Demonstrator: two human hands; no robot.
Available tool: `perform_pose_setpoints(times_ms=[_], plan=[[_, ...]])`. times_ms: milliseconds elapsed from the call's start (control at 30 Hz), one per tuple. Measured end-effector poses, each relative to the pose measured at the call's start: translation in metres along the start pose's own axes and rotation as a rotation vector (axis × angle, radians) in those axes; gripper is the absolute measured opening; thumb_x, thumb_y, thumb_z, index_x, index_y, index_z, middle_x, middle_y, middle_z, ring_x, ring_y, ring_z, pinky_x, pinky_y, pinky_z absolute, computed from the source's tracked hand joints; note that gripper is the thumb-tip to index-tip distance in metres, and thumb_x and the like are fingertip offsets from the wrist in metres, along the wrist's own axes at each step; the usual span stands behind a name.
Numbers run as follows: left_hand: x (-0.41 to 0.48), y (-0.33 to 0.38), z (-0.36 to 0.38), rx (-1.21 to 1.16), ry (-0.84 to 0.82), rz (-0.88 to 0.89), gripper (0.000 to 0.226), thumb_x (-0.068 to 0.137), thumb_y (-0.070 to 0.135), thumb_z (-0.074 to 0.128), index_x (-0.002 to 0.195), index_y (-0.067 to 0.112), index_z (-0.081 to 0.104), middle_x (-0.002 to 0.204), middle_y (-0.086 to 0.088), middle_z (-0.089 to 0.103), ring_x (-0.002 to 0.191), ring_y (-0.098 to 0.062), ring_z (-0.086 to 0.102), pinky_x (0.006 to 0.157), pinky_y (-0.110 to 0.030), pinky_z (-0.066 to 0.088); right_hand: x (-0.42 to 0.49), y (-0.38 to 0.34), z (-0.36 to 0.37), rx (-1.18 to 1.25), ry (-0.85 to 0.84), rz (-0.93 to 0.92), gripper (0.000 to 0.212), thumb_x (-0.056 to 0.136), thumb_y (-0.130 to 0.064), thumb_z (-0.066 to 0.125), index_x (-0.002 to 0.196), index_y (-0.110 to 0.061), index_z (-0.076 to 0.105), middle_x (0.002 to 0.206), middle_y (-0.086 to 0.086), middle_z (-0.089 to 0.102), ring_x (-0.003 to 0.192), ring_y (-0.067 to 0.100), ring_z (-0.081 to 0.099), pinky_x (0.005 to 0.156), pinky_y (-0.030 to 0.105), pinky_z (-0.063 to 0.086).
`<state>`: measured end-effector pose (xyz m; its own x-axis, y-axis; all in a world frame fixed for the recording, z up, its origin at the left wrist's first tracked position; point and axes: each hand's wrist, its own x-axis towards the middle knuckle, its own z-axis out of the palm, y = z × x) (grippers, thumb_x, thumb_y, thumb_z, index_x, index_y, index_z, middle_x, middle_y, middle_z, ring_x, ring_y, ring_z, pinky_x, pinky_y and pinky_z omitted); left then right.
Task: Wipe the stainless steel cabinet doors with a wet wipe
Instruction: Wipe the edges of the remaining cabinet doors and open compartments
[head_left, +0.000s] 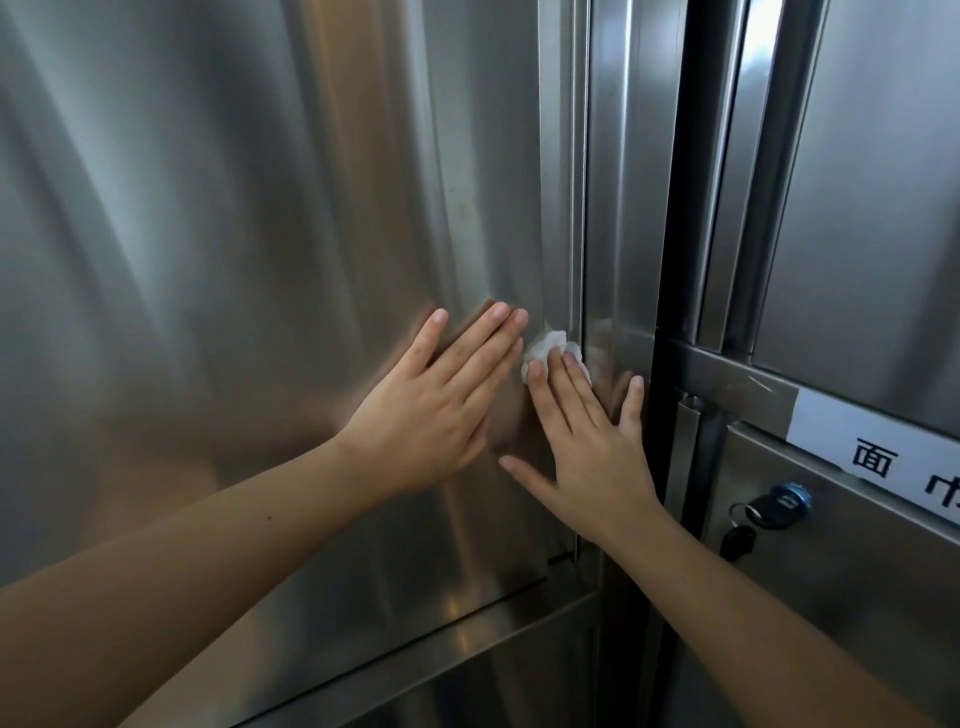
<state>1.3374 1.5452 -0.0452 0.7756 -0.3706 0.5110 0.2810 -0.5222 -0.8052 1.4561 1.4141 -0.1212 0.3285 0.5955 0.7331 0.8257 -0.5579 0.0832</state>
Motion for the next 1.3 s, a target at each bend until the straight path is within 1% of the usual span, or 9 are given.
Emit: perform_pose_setpoints(times_ms=[233, 300, 433, 667, 767, 967, 1100, 1200, 1300], plan=[[-0.004, 0.006, 0.002, 0.049, -0.026, 0.045, 0.059, 0.092, 0.031, 0.025, 0.142, 0.001, 0.029, 0.15, -0.015, 0.025, 0.139, -0.028, 0.023, 0.11, -0.049, 0.012, -0.009, -0.003, 0.006, 0.038, -0.003, 0.011, 0.077, 0.086, -0.061, 0.03, 0.145, -0.013, 0.017, 0.15, 0.01, 0.02, 0.138, 0.025, 0.027, 0.102, 0.063, -0.001], [-0.004, 0.006, 0.002, 0.063, -0.025, 0.044, 0.059, 0.092, 0.031, 0.026, 0.143, 0.001, 0.03, 0.151, -0.015, 0.025, 0.139, -0.028, 0.023, 0.11, -0.049, 0.012, -0.011, -0.003, 0.006, 0.037, -0.011, 0.01, 0.077, 0.085, -0.061, 0.03, 0.144, -0.013, 0.02, 0.15, 0.01, 0.022, 0.137, 0.025, 0.029, 0.101, 0.063, 0.001], [-0.004, 0.006, 0.002, 0.068, -0.016, 0.043, 0.06, 0.091, 0.031, 0.028, 0.142, 0.0, 0.032, 0.15, -0.015, 0.025, 0.139, -0.028, 0.023, 0.11, -0.049, 0.012, -0.018, -0.003, 0.008, 0.041, -0.009, 0.001, 0.075, 0.085, -0.06, 0.032, 0.141, -0.01, 0.026, 0.146, 0.013, 0.036, 0.132, 0.026, 0.039, 0.1, 0.064, 0.007], [-0.004, 0.008, 0.002, 0.064, -0.016, 0.046, 0.06, 0.09, 0.029, 0.029, 0.142, 0.0, 0.031, 0.151, -0.015, 0.024, 0.14, -0.027, 0.023, 0.11, -0.049, 0.014, -0.051, -0.003, 0.025, 0.02, -0.158, -0.02, 0.075, 0.085, -0.06, 0.032, 0.141, -0.01, 0.035, 0.145, 0.013, 0.038, 0.132, 0.025, 0.04, 0.101, 0.062, 0.011], [-0.005, 0.007, 0.002, 0.072, -0.025, 0.066, 0.06, 0.09, 0.029, 0.028, 0.143, 0.001, 0.03, 0.151, -0.015, 0.024, 0.14, -0.027, 0.022, 0.11, -0.048, 0.013, -0.055, -0.003, 0.028, 0.007, -0.186, -0.017, 0.074, 0.086, -0.06, 0.031, 0.14, -0.01, 0.038, 0.144, 0.014, 0.04, 0.132, 0.025, 0.041, 0.1, 0.062, 0.012], [-0.006, 0.008, 0.002, 0.067, -0.042, 0.085, 0.059, 0.092, 0.029, 0.025, 0.144, 0.001, 0.028, 0.152, -0.015, 0.021, 0.14, -0.027, 0.02, 0.111, -0.047, 0.012, -0.051, -0.002, 0.026, 0.005, -0.12, -0.044, 0.073, 0.087, -0.06, 0.031, 0.141, -0.011, 0.035, 0.145, 0.015, 0.039, 0.134, 0.028, 0.036, 0.1, 0.062, 0.011], [-0.007, 0.008, 0.003, 0.072, -0.027, 0.084, 0.059, 0.092, 0.03, 0.026, 0.144, 0.0, 0.027, 0.152, -0.016, 0.021, 0.14, -0.028, 0.02, 0.111, -0.048, 0.01, -0.039, -0.004, 0.026, 0.028, -0.044, -0.041, 0.074, 0.087, -0.06, 0.032, 0.143, -0.011, 0.029, 0.144, 0.017, 0.039, 0.135, 0.03, 0.034, 0.101, 0.063, 0.005], [-0.007, 0.008, 0.004, 0.069, -0.028, 0.078, 0.06, 0.093, 0.03, 0.027, 0.144, 0.0, 0.027, 0.152, -0.015, 0.021, 0.14, -0.027, 0.02, 0.112, -0.048, 0.009, -0.041, -0.005, 0.032, 0.043, -0.062, -0.032, 0.075, 0.086, -0.059, 0.033, 0.143, -0.01, 0.024, 0.144, 0.018, 0.038, 0.134, 0.03, 0.036, 0.102, 0.062, 0.004], [-0.007, 0.009, 0.005, 0.077, -0.028, 0.074, 0.06, 0.093, 0.03, 0.026, 0.145, 0.0, 0.026, 0.152, -0.015, 0.021, 0.141, -0.027, 0.019, 0.111, -0.048, 0.01, -0.057, -0.005, 0.041, 0.049, -0.115, -0.034, 0.075, 0.086, -0.059, 0.034, 0.142, -0.009, 0.028, 0.143, 0.018, 0.041, 0.132, 0.03, 0.039, 0.101, 0.063, 0.007]])
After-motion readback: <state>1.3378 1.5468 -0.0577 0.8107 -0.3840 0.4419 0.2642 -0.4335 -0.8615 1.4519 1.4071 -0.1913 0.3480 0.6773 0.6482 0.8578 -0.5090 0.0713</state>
